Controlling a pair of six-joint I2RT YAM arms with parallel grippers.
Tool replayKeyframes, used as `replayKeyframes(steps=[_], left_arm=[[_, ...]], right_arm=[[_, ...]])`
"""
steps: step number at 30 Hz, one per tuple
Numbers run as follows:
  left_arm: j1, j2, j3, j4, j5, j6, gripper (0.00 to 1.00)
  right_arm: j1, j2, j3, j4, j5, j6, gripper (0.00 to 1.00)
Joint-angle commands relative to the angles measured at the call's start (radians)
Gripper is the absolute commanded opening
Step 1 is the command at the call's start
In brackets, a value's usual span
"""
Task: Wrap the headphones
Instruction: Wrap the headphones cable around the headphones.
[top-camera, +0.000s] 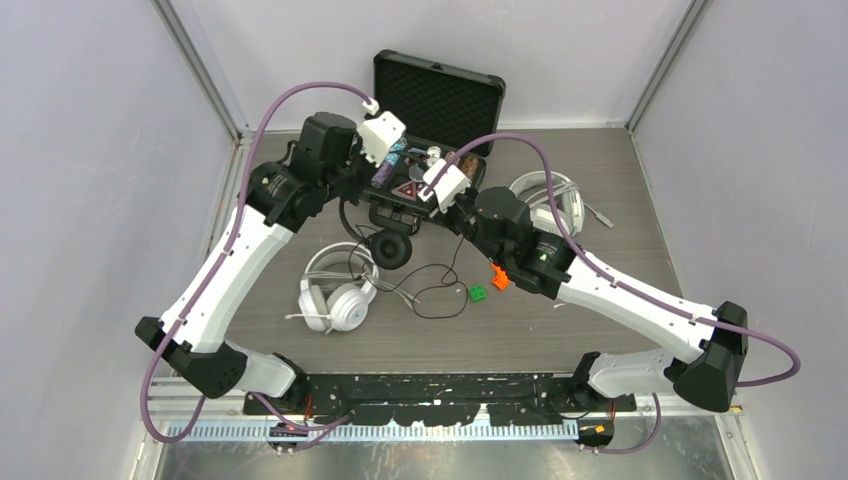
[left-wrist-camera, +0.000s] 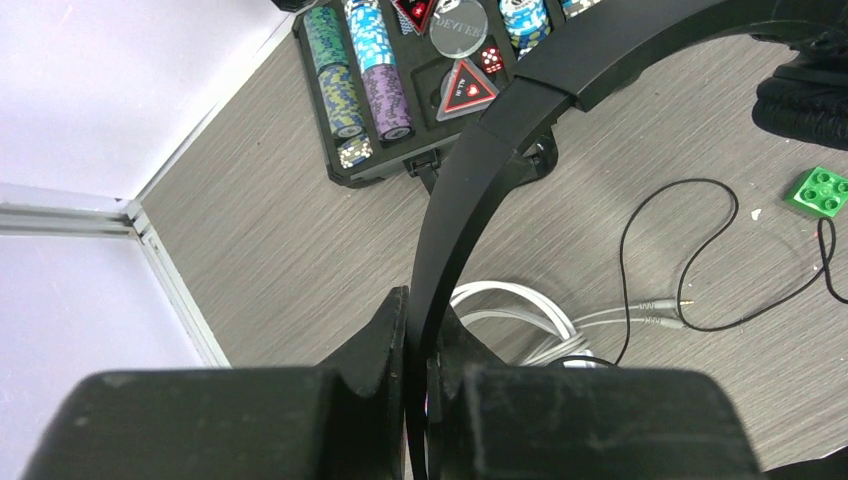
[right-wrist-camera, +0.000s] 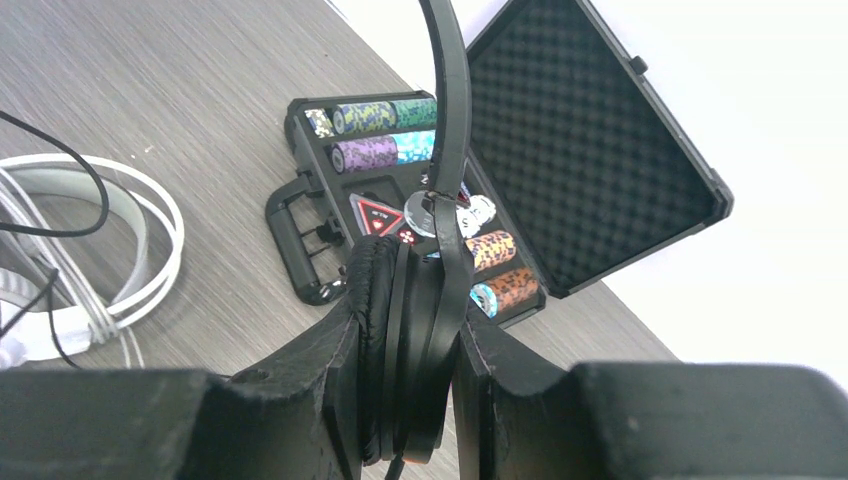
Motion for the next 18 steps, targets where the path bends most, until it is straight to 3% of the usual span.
replayKeyframes(steps=[1, 6, 10, 14, 18], left_arm=[[-0.026, 0.015, 0.035, 0.094, 0.134, 0.041, 0.00], [-0.026, 0.047, 0.060, 0.075, 0.151, 0.046, 0.00], [-0.025, 0.056, 0.077, 0.073, 0.112, 0.007, 0.00], [-0.024, 0.030, 0.063, 0.112, -0.003, -0.052, 0.00], [-0.023, 0.019, 0.065, 0.129, -0.106, -0.081, 0.00]], right_arm=[[0.054, 0.002, 0.034, 0.034, -0.155, -0.141, 0.00], [0.059, 0.000, 0.024, 0.090, -0.224, -0.168, 0.01], [0.059, 0.009, 0.019, 0.100, -0.167, -0.138, 0.01], [0.057, -0.029, -0.047, 0.148, -0.090, -0.087, 0.12], [0.057, -0.108, -0.089, 0.143, -0.101, -0.016, 0.30]])
